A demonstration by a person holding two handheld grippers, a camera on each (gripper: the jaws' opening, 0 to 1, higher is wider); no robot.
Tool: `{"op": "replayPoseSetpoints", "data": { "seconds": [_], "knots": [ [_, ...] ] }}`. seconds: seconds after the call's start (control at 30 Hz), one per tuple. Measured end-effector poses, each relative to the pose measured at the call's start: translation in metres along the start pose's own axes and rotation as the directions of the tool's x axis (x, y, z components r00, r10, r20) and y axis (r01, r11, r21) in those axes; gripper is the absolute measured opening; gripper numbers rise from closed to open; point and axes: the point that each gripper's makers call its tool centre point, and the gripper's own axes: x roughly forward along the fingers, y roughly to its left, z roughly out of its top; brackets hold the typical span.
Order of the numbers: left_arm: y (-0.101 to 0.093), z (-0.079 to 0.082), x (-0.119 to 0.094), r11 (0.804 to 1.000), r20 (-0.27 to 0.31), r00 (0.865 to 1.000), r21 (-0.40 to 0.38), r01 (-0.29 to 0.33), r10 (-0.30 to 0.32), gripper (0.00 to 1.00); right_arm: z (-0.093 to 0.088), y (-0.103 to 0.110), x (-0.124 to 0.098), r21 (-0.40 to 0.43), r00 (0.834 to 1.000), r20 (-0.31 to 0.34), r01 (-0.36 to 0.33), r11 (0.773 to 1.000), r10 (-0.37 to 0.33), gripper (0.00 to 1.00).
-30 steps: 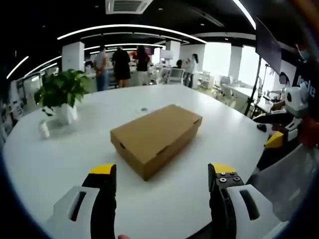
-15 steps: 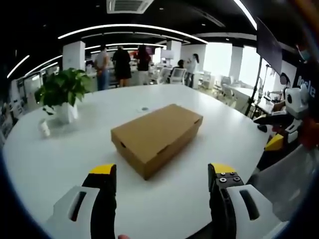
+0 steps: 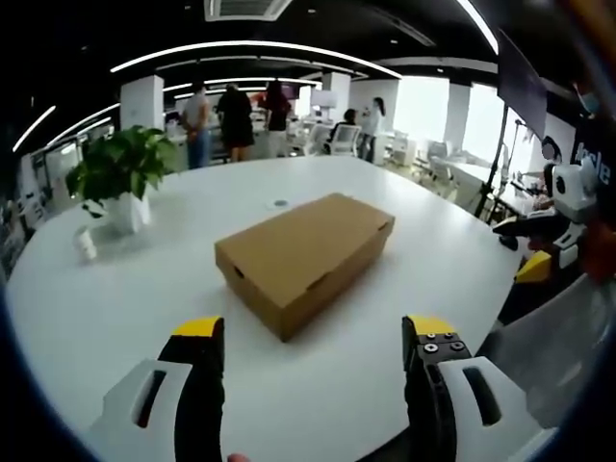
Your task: Operate the shoe box by opening the lid, removing the specified soft item, and placing it in the target area until the item is outside and the box remains undamaged.
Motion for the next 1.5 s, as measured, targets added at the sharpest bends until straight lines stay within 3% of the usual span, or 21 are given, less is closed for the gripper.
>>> {"op": "replayPoseSetpoints", "data": {
  "seconds": [0.27, 0.5, 0.6, 0.77, 1.07, 1.5],
  "knots": [
    [0.003, -0.008, 0.004, 1.000, -0.026, 1.000, -0.013, 0.002, -0.003, 0.78, -0.001, 0.003, 0.003, -0.024, 1.000, -0.016, -0.012, 1.000, 0.012, 0.89],
    [0.000, -0.014, 0.008, 1.000, -0.047, 0.999, -0.021, 0.012, -0.013, 0.78, 0.001, -0.003, 0.002, 0.015, 1.000, -0.005, -0.009, 1.000, 0.010, 0.89],
    [0.003, -0.017, 0.008, 0.999, -0.056, 0.998, -0.037, 0.008, -0.010, 0.78, 0.006, -0.002, 0.002, 0.087, 0.999, 0.030, -0.034, 0.996, 0.031, 0.89],
    [0.010, -0.019, 0.006, 0.998, -0.058, 0.998, -0.064, -0.011, 0.007, 0.78, 0.007, -0.009, 0.004, 0.086, 0.999, 0.025, -0.022, 0.996, 0.020, 0.89],
    [0.017, -0.024, 0.008, 0.995, -0.073, 0.997, -0.091, -0.029, 0.022, 0.78, 0.014, -0.009, 0.026, 0.076, 0.998, 0.027, -0.056, 0.996, 0.054, 0.89],
    [0.019, -0.026, 0.029, 0.996, -0.084, 0.996, -0.093, -0.018, 0.010, 0.78, 0.025, -0.030, 0.048, 0.053, 0.997, 0.017, -0.071, 0.996, 0.070, 0.89]
  ]
}}
